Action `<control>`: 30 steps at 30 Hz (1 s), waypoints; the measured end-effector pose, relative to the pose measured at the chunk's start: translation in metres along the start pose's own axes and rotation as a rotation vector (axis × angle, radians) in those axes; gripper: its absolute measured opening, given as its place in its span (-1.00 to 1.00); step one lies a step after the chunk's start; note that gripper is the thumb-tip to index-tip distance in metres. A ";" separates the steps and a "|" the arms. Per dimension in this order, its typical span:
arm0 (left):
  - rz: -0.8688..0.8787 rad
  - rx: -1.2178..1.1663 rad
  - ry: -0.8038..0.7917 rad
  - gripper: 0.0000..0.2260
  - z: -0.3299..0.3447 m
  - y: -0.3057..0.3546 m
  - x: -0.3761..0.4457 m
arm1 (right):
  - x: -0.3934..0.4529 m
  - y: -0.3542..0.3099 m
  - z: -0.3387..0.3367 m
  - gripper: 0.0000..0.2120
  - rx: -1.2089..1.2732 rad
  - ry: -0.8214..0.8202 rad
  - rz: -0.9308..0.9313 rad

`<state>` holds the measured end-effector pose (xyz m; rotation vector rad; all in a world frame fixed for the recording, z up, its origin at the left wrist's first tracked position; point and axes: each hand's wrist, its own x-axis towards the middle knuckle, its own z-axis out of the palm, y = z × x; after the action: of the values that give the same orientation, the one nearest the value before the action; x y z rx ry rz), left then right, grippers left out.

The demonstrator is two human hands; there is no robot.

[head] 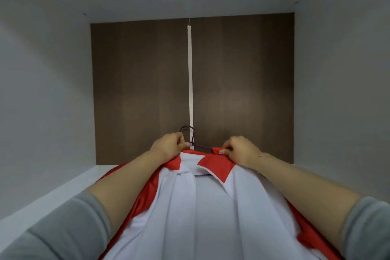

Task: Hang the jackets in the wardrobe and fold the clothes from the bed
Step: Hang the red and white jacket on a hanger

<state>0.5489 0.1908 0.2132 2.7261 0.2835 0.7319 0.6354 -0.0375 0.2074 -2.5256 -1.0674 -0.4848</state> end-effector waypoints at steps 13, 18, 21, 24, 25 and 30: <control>-0.039 0.286 -0.278 -0.56 0.008 0.000 -0.042 | -0.007 0.007 0.056 -0.78 -0.077 -0.096 0.018; 0.110 0.379 -0.640 -0.46 -0.048 0.045 -0.132 | -0.007 -0.001 0.051 -0.66 -0.140 -0.271 0.021; 0.027 0.464 -0.980 -0.27 -0.045 0.058 -0.187 | -0.013 -0.017 0.035 -0.47 -0.126 -0.432 0.084; 0.073 0.437 -0.892 -0.29 -0.039 0.060 -0.208 | -0.036 -0.041 0.000 -0.39 -0.064 -0.560 0.114; 0.078 0.420 -0.860 -0.32 -0.041 0.061 -0.212 | -0.053 -0.052 -0.013 -0.42 -0.038 -0.591 0.113; 0.171 0.265 -0.619 -0.50 -0.080 0.070 -0.237 | -0.142 -0.105 -0.065 -0.68 -0.043 -0.473 0.024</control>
<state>0.3139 0.0813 0.1949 3.0819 0.0016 -0.1495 0.4540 -0.0852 0.2222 -2.7601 -1.1869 0.1103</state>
